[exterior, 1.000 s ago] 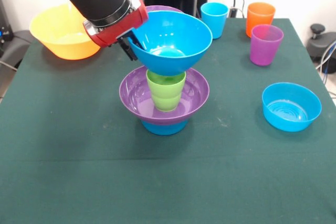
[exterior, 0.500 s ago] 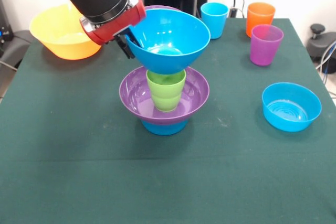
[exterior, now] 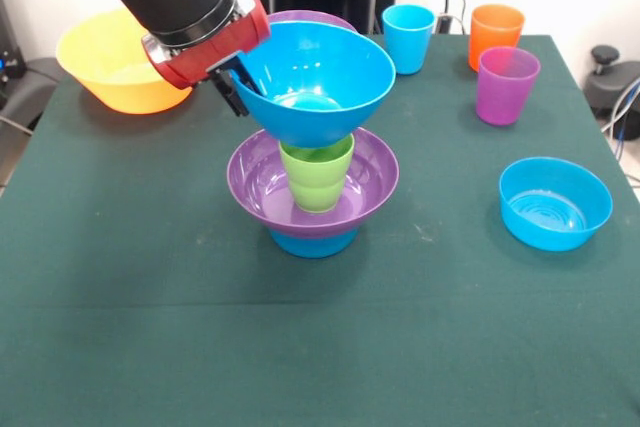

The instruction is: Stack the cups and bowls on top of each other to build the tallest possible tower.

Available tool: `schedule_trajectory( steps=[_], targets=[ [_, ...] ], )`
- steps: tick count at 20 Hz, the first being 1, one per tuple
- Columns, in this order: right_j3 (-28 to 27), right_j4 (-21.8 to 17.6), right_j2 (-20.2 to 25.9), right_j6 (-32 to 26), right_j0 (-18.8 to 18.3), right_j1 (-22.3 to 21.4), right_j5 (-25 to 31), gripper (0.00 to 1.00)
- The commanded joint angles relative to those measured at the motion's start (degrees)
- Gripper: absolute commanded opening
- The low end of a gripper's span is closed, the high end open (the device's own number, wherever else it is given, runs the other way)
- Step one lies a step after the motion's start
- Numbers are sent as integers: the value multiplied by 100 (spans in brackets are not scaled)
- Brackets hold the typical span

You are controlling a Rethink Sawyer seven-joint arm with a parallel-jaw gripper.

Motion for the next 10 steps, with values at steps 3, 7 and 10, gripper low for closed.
schedule_trajectory(
  steps=[3,7,10],
  targets=[
    [-228,-136,-119,-1559,291,221,173,0],
    [-98,-94,-91,-1502,235,219,85,0],
    [-10,-70,-80,-1444,218,220,36,0]
  ],
)
